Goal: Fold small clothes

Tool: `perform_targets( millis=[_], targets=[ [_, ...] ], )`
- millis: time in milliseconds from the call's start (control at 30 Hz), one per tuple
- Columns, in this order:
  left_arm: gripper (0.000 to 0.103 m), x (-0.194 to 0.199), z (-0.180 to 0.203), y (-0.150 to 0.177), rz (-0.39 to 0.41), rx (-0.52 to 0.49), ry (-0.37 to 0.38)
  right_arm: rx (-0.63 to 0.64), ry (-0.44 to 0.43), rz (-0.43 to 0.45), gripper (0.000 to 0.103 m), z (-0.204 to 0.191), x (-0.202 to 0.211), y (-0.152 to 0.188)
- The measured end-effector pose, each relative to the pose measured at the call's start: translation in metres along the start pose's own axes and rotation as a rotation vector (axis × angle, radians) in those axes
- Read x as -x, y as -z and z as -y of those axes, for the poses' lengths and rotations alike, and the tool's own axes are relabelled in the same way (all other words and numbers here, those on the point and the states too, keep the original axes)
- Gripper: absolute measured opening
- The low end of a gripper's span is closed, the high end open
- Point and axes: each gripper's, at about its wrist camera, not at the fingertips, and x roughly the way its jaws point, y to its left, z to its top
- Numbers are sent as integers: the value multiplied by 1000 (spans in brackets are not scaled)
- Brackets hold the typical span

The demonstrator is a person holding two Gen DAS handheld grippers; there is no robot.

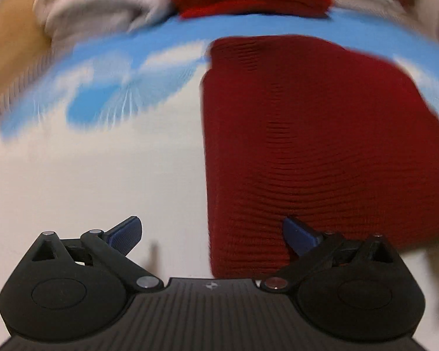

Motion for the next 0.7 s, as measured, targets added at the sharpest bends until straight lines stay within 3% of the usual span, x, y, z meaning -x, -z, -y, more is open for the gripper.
perform_targets(
  millis=[67, 133, 233, 300, 433, 467, 533, 600, 700],
  targets=[
    [103, 5, -10, -9, -17, 26, 24, -15, -17, 86, 30, 6, 13, -16],
    [103, 9, -14, -12, 17, -12, -38, -21, -58, 141, 32, 8, 19, -33],
    [103, 10, -22, -19, 12, 8, -22, -68, -206, 127, 32, 1, 0, -59],
    [103, 9, -24, -23, 8, 17, -17, -1, -245, 121, 32, -21, -18, -70],
    [103, 8, -29, -30, 6, 24, -26, 164, -186, 5, 33, -73, -81, -73],
    [103, 8, -30, -31, 8, 28, -31, 224, -153, 60, 33, -86, -86, -71],
    [103, 7, -31, -34, 2, 33, -30, 295, -103, 78, 34, -100, -86, -69],
    [103, 7, -30, -35, -7, 40, -20, 282, -107, 70, 34, -94, -78, -73],
    [103, 12, -28, -34, -1, 34, -6, 160, -131, 59, 34, -70, -43, -74]
  ],
)
